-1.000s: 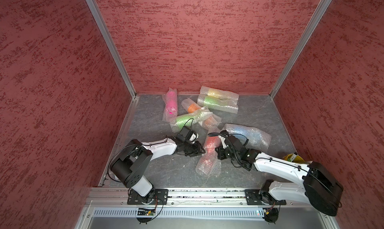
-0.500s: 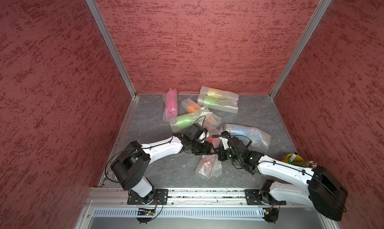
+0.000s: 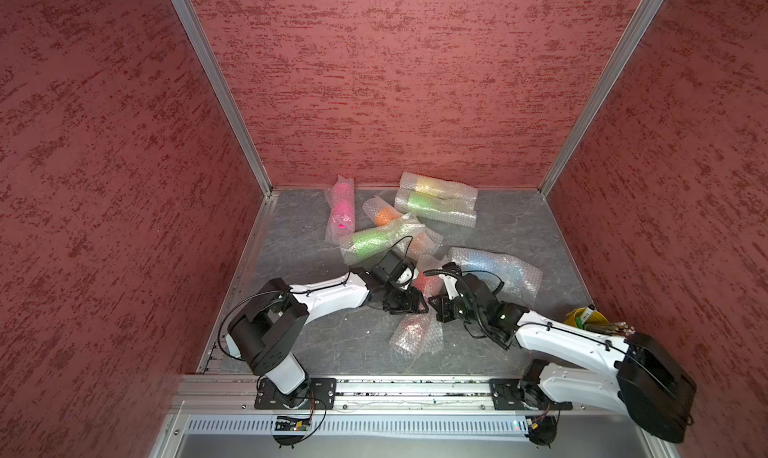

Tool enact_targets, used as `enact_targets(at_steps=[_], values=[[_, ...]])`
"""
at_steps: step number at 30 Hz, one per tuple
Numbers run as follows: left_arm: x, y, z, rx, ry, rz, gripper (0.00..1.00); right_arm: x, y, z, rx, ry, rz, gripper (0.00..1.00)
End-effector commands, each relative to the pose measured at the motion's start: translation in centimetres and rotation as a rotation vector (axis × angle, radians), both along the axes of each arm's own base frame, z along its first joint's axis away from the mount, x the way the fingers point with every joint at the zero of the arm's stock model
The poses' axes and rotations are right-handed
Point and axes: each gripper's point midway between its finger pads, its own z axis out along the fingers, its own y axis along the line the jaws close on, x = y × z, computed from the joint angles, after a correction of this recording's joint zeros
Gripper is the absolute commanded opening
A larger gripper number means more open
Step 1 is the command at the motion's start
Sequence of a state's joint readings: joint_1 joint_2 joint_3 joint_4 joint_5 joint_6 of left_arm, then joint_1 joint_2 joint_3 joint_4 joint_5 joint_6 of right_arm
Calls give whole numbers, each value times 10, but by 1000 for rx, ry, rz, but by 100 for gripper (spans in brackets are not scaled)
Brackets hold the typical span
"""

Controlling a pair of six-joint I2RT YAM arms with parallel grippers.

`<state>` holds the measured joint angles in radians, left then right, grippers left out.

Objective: Unpack wine glasses from bubble wrap
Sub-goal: Unwrap the bubble wrap.

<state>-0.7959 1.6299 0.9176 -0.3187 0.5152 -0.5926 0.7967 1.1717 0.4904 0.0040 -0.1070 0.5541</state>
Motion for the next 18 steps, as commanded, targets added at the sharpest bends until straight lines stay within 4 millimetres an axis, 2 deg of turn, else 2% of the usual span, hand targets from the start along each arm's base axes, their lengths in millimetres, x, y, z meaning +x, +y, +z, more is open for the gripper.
enact_targets(at_steps=[1,11,18], values=[[5,-1,-9,36,-15,-7,45,8,1,4,1,-19,-20,0],[10,21,-4,73,-59,59,9,10,-15,1,-68,-46,-58,0],[11,39,-2,86,-59,107,0,14,-24,5,-85,-81,-96,0]])
